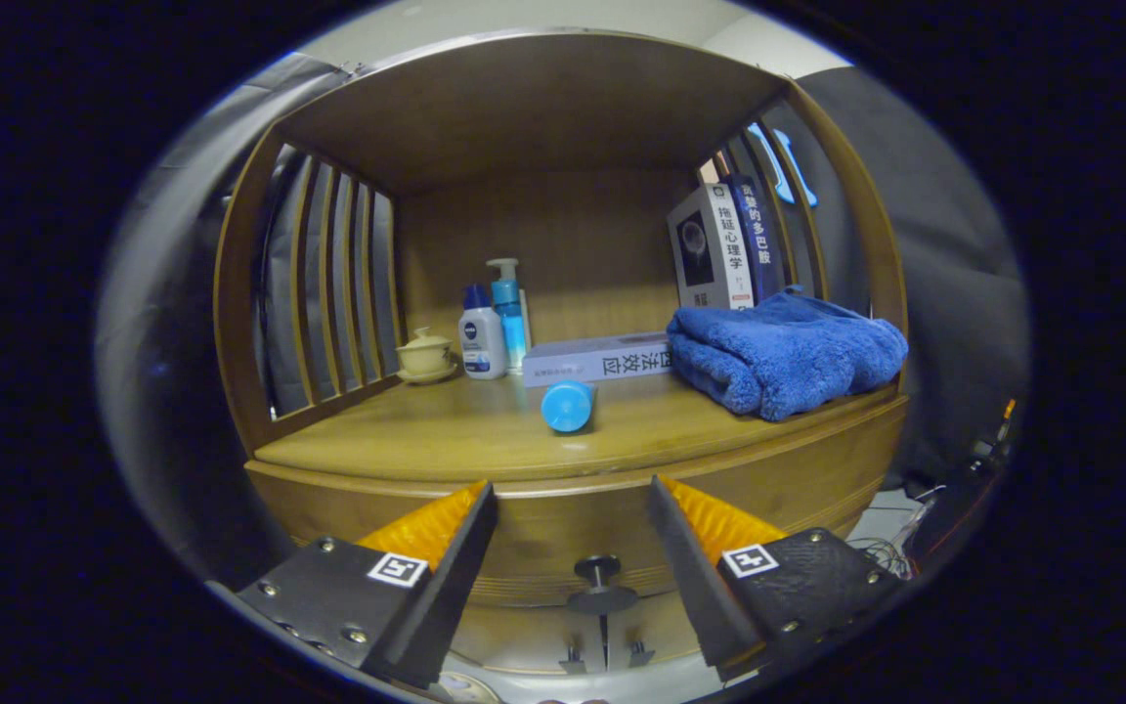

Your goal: Pull open the drawer, take out the items inside it, and place them on the countertop above the cabinet.

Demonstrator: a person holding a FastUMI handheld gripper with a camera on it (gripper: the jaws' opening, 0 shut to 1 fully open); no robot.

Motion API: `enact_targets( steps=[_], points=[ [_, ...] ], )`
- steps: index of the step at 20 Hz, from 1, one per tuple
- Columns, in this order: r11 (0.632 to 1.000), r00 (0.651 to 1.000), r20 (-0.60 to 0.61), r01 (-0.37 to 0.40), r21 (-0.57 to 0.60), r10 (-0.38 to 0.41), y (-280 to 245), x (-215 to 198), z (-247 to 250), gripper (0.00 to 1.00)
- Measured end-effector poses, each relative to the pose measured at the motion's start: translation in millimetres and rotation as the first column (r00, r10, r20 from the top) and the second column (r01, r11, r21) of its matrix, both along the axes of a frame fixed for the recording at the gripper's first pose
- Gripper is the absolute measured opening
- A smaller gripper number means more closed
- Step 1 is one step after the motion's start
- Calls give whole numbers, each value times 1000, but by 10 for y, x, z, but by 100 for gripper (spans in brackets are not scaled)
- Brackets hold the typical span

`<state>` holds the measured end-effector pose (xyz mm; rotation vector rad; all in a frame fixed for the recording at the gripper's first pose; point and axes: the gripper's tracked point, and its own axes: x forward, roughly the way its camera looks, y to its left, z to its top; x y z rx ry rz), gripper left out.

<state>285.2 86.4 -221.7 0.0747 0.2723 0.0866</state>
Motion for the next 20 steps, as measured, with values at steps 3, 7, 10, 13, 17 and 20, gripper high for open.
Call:
enact_targets(
  steps=[3, 7, 10, 13, 17, 20],
  points=[
    [1000, 1000, 3, -2, -2, 2, 0, -2, -3, 94],
    [1000, 1000, 15, -3, -3, 3, -1, -8, -2, 94],
    [1000, 1000, 22, -7, -11, 7, 3, -9, -3, 94],
    [999, 998, 57, -14, -39, 16, -49, -9, 122, 93],
    [999, 983, 184, -2, -45, 11, -369, -112, 669, 94],
    [995, 969, 248, 39, -88, -16, -878, -215, 988, 94]
  ],
)
